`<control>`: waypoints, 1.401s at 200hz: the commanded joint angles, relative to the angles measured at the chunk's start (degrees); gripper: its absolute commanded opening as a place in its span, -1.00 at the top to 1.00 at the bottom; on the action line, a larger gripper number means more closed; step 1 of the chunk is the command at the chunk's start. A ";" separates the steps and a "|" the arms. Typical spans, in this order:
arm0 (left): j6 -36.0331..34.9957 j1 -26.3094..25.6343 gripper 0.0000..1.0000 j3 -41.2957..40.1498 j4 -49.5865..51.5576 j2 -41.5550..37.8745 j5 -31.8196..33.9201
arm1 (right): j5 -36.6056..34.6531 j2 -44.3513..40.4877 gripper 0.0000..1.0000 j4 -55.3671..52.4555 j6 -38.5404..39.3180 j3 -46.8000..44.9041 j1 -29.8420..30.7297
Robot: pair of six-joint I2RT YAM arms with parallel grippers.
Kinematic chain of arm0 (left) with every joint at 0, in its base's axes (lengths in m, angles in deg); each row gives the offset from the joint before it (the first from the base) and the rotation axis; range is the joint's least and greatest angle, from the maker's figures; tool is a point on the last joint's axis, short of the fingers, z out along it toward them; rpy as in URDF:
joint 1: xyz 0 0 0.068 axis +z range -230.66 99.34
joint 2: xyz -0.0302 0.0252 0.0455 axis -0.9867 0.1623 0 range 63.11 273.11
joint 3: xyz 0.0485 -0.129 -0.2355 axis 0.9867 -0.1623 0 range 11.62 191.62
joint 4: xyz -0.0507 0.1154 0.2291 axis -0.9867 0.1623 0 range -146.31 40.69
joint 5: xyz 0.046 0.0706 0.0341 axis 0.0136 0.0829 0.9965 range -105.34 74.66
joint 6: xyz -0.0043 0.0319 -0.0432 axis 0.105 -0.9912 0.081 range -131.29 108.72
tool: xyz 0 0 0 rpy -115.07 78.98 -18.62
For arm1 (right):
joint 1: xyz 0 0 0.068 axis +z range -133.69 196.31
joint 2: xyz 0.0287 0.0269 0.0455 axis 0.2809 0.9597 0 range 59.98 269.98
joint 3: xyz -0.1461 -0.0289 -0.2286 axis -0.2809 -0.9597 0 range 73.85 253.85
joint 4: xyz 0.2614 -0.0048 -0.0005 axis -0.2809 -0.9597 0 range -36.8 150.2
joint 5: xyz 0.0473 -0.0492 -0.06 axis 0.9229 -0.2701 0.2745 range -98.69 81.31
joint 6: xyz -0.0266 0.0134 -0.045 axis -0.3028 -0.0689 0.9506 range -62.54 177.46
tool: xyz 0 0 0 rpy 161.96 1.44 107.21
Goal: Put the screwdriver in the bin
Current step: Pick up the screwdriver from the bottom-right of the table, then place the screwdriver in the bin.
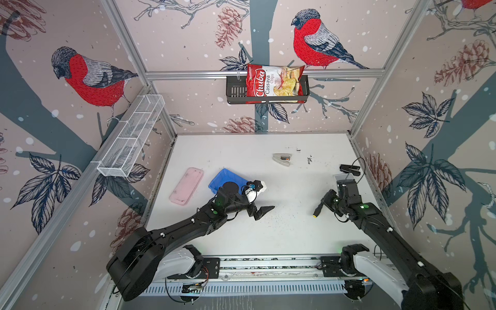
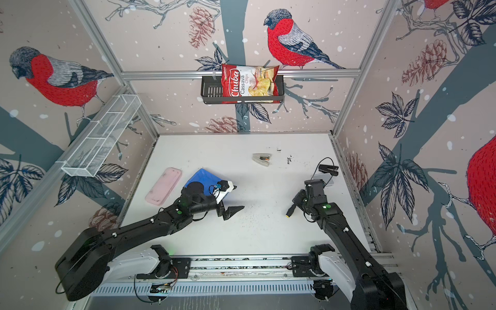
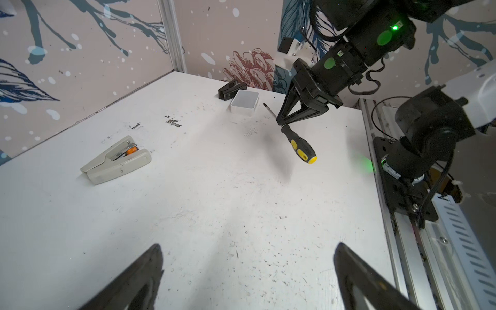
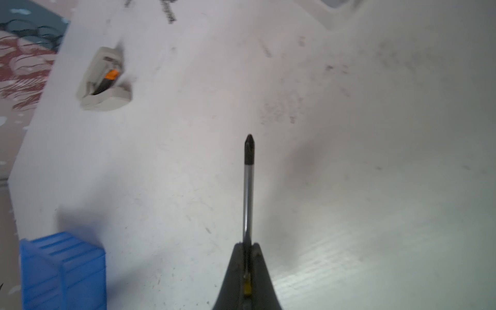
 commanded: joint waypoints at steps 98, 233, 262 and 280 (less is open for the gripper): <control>36.66 5.83 -0.94 6.15 -12.61 6.21 -0.61 | 7.04 17.43 1.00 25.88 25.15 18.93 18.13; 47.69 6.25 -0.78 2.69 -24.51 7.57 -0.22 | 27.72 27.93 1.00 35.79 32.22 29.10 24.41; 48.37 6.10 -0.73 2.28 -25.93 7.47 0.26 | 29.70 28.97 1.00 35.89 32.36 30.35 24.49; 48.68 5.99 -0.71 1.97 -27.32 7.56 -0.31 | 30.88 29.88 1.00 35.56 32.81 31.47 24.59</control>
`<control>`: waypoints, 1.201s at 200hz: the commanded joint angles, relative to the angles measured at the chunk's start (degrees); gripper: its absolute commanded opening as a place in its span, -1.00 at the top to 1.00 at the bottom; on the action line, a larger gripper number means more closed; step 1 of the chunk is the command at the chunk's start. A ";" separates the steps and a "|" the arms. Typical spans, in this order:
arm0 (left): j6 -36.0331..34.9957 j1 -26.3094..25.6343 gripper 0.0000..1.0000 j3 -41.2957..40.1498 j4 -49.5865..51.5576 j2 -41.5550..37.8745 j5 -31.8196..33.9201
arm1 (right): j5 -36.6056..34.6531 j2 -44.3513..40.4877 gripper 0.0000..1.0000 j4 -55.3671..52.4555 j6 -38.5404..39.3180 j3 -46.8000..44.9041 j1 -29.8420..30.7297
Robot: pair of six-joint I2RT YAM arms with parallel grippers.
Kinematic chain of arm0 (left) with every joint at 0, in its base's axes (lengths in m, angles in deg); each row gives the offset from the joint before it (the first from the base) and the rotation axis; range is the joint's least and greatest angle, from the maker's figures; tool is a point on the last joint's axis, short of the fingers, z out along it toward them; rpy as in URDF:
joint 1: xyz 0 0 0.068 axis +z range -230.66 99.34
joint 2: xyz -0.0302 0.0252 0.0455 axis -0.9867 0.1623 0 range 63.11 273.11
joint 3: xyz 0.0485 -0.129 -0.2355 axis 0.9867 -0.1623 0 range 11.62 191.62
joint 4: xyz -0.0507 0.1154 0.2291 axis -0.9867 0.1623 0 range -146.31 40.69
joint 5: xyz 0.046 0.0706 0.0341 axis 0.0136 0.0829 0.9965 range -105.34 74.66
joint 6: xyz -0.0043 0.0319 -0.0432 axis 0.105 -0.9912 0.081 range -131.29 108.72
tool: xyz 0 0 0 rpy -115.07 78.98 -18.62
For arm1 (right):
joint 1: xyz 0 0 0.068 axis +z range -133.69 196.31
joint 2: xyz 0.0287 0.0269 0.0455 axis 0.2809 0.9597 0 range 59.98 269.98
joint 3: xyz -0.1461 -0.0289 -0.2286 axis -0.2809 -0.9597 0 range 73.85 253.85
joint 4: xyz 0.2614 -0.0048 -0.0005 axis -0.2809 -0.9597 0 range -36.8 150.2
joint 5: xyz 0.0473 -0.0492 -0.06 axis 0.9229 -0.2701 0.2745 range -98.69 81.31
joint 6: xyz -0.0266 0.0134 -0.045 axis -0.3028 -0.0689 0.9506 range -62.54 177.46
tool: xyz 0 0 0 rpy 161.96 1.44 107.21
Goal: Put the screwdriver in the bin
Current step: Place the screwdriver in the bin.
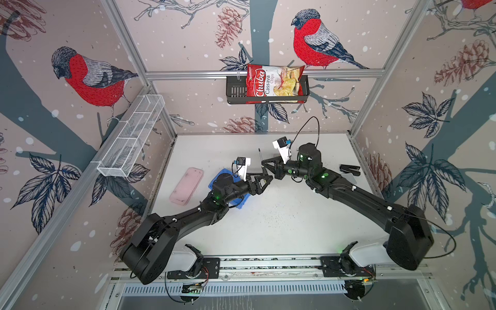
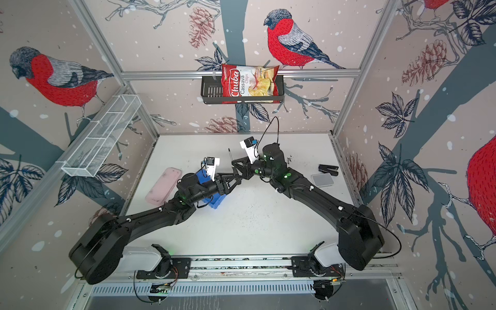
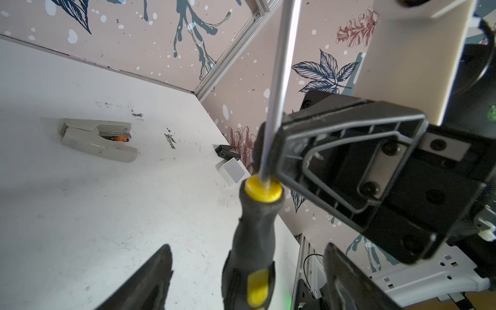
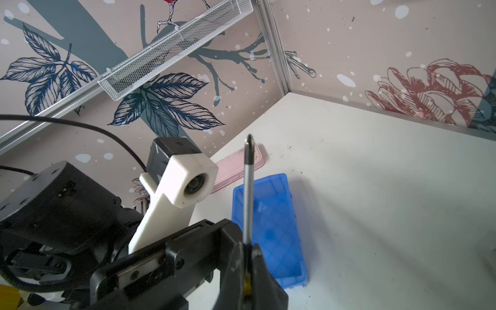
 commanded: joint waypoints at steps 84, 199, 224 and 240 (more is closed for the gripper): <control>0.72 -0.22 -0.58 -1.31 -7.39 -1.20 -0.86 | 4.76 3.62 1.00 3.18 1.41 4.29 1.90; 0.76 -0.04 -0.36 0.32 -6.69 0.09 -2.35 | 5.72 4.08 1.00 6.52 0.42 4.18 2.29; 1.33 0.09 -0.24 0.67 -6.70 0.29 -2.92 | 5.94 4.07 1.00 6.68 0.21 4.25 2.13; 2.06 0.38 -0.32 -0.15 -6.43 -0.63 -2.50 | 5.89 4.22 1.00 7.04 -0.08 4.20 1.85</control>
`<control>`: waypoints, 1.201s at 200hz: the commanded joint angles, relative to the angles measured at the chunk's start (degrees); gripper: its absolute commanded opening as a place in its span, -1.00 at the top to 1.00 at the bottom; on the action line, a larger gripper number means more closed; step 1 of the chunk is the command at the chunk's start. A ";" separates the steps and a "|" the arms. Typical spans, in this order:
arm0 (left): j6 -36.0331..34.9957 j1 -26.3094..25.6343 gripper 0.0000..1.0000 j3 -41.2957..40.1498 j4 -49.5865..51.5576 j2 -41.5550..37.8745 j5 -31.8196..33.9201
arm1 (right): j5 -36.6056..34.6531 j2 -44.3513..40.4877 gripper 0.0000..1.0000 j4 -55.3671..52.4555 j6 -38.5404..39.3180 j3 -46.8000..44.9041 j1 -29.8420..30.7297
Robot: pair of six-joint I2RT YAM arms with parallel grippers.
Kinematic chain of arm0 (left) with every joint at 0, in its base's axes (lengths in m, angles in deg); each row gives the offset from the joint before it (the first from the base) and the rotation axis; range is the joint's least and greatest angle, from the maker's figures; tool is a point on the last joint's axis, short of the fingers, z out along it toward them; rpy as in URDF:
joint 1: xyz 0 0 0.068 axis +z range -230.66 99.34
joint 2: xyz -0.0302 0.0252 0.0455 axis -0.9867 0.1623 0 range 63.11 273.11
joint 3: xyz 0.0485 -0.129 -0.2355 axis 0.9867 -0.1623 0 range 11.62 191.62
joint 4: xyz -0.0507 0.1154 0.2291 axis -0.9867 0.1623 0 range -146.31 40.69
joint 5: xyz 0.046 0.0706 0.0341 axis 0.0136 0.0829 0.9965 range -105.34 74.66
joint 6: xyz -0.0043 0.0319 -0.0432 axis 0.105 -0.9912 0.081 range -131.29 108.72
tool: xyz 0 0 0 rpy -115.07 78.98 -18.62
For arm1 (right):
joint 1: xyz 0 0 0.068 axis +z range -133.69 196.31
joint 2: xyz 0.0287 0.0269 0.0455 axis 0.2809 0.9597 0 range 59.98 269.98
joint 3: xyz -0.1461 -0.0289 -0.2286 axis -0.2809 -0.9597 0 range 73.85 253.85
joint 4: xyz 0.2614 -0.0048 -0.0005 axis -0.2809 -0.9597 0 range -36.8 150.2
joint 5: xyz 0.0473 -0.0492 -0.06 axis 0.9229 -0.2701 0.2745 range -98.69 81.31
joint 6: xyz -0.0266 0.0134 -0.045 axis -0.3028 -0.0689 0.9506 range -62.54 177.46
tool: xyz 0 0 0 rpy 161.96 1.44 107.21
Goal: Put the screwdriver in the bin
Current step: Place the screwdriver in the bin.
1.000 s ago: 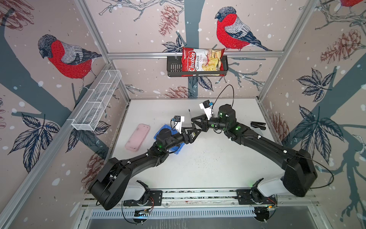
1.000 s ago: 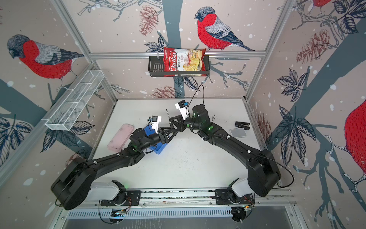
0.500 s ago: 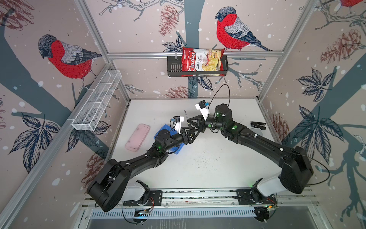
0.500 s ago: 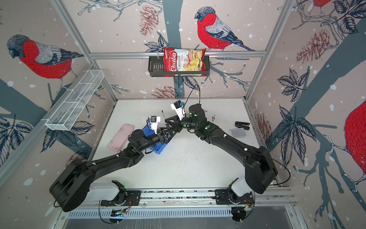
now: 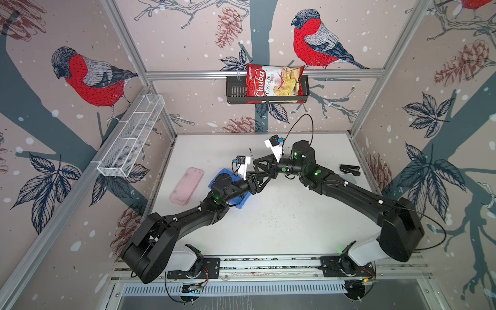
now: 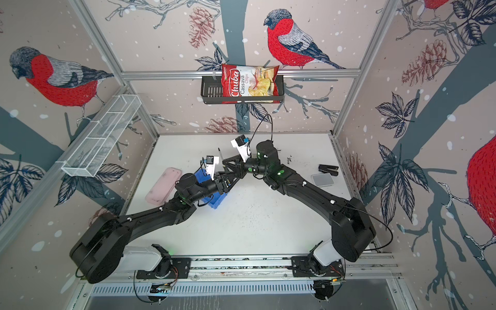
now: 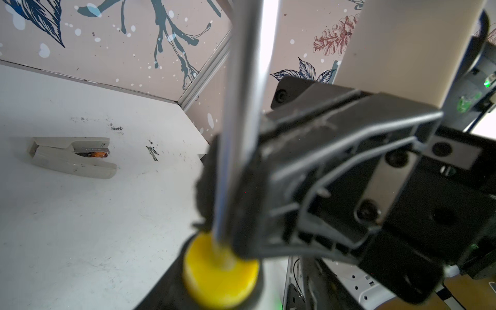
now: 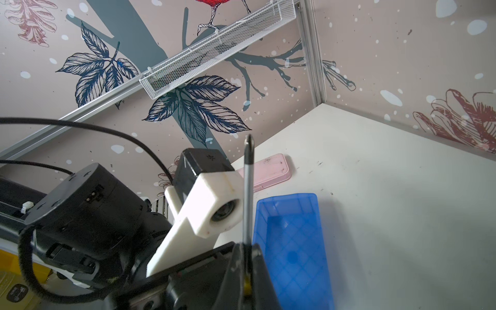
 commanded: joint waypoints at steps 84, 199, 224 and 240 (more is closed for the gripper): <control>0.03 0.75 0.70 -2.97 0.13 -6.28 2.21 | -0.19 -0.34 1.00 4.87 -0.92 -1.18 -1.15; 1.63 1.10 1.00 -3.36 7.10 -9.92 13.96 | -4.71 -4.28 -1.00 3.05 1.10 -2.92 -1.04; 6.01 1.38 1.00 -4.25 14.69 -12.91 23.43 | -6.45 -6.73 -0.99 3.85 2.46 -5.53 -0.30; 9.62 1.52 1.00 -4.59 19.82 -14.82 29.41 | -7.69 -8.34 -0.99 2.92 5.51 -6.97 0.74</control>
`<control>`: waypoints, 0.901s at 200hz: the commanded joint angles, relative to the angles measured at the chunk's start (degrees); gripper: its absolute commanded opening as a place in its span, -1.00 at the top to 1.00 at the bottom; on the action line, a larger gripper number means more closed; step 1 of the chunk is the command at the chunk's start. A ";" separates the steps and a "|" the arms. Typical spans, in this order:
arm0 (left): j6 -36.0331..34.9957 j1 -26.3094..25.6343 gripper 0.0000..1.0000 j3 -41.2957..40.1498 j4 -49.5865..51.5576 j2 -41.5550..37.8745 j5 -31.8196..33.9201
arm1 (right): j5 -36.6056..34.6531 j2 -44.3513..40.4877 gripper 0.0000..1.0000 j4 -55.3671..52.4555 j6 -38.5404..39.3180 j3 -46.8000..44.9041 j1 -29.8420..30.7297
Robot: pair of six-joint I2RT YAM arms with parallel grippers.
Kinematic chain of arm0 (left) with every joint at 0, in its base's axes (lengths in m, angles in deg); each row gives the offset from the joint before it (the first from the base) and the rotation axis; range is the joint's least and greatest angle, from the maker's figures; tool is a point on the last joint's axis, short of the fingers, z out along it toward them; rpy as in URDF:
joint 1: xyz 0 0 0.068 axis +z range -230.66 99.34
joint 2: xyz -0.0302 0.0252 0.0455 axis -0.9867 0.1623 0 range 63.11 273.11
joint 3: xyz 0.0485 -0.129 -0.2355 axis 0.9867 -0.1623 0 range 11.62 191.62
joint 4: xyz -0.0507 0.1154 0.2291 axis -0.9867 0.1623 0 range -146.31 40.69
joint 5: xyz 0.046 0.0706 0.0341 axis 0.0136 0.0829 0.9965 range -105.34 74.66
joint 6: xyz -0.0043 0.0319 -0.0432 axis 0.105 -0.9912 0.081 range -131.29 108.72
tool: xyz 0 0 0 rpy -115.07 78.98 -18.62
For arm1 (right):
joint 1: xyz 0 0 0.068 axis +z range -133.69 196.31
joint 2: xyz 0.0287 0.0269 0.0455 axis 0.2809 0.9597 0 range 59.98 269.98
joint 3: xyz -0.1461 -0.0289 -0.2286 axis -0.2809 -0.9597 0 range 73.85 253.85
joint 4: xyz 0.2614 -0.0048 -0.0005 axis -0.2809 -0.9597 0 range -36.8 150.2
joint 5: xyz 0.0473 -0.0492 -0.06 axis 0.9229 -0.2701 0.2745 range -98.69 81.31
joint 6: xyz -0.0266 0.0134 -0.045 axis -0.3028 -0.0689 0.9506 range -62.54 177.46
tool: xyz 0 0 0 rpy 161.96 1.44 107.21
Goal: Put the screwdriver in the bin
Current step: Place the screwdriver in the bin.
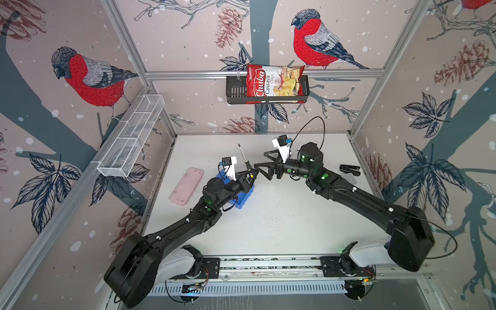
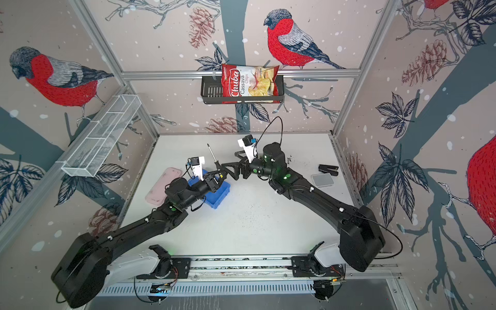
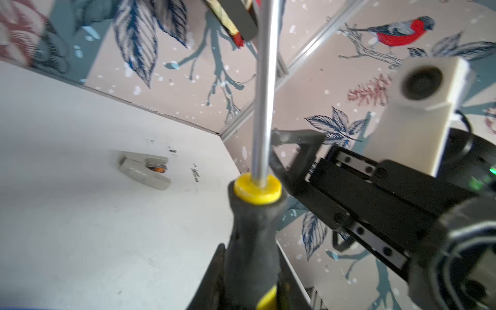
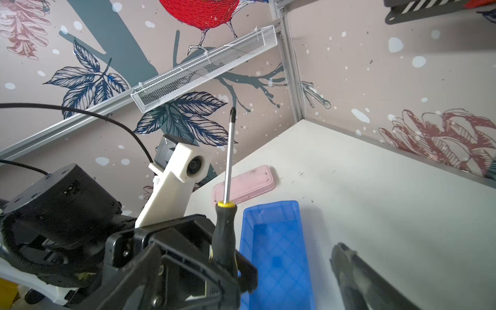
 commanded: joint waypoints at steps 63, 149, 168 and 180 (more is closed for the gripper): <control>20.66 0.32 1.00 3.51 33.67 -3.98 24.40 | -3.74 -5.10 -0.99 -6.17 13.81 -3.45 4.07; 27.01 1.05 1.00 10.58 46.09 7.15 21.65 | -3.96 -5.68 -0.99 -8.71 16.16 -3.93 5.61; 26.94 1.49 1.00 11.98 46.71 10.16 20.06 | -4.10 -6.31 -0.99 -8.80 16.25 -4.55 5.70; 26.94 1.77 1.00 12.62 46.90 12.01 19.44 | -4.22 -6.82 -0.99 -8.98 16.25 -5.07 5.72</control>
